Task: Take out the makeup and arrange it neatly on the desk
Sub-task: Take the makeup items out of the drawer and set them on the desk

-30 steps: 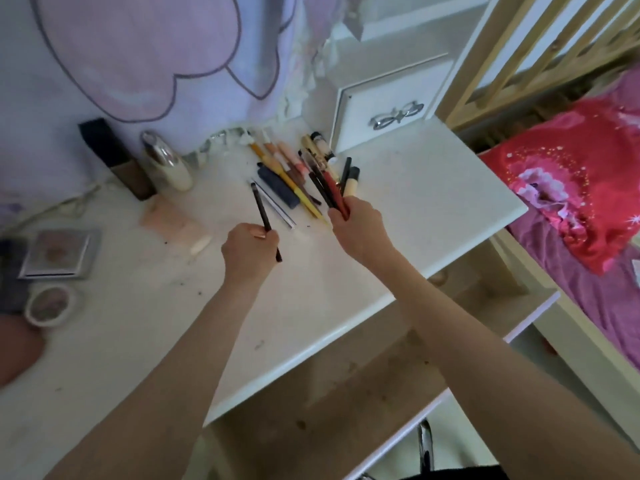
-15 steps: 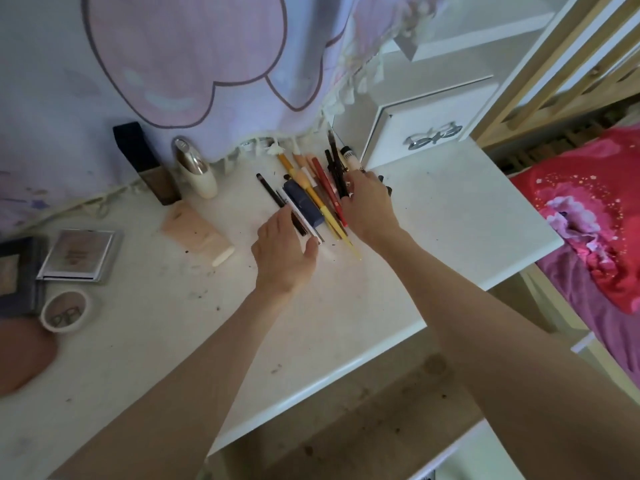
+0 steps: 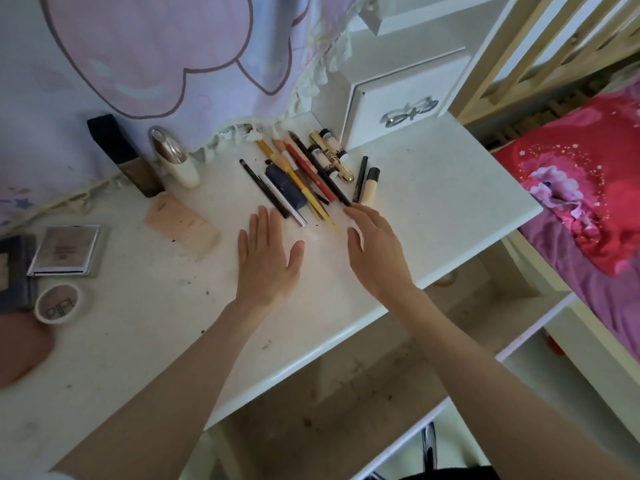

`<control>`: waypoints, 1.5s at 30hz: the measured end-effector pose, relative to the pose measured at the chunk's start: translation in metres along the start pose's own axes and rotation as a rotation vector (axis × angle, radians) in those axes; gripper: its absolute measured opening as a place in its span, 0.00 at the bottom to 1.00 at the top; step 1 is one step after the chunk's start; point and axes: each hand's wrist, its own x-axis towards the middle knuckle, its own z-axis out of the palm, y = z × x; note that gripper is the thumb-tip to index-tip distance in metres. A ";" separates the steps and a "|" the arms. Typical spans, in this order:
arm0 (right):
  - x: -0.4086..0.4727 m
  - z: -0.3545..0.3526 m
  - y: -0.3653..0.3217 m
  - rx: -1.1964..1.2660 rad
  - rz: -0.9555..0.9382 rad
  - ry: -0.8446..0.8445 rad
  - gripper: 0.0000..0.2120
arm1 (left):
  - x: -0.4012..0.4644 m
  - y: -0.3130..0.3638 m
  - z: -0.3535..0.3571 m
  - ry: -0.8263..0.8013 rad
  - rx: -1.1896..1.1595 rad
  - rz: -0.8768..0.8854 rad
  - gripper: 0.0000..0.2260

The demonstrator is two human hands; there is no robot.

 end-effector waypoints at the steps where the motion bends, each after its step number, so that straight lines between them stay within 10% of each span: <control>1: -0.015 -0.002 0.004 0.010 0.024 0.032 0.17 | -0.011 0.002 0.002 0.006 0.010 0.011 0.30; 12: -0.168 -0.029 0.086 -0.099 0.558 0.286 0.22 | -0.141 0.059 0.034 -0.083 0.118 0.505 0.20; 16: -0.194 -0.028 0.101 0.334 1.024 0.198 0.35 | -0.183 0.085 0.063 -0.293 0.055 0.678 0.20; 19: -0.188 -0.019 0.107 0.815 1.258 0.064 0.20 | -0.198 0.092 0.087 -0.517 0.279 0.571 0.26; 23: -0.183 -0.011 0.115 0.969 1.237 0.070 0.06 | -0.199 0.096 0.102 -0.461 0.394 0.553 0.29; 45: -0.256 0.006 0.158 0.865 1.225 0.081 0.08 | -0.233 0.108 0.124 -0.654 0.390 0.591 0.28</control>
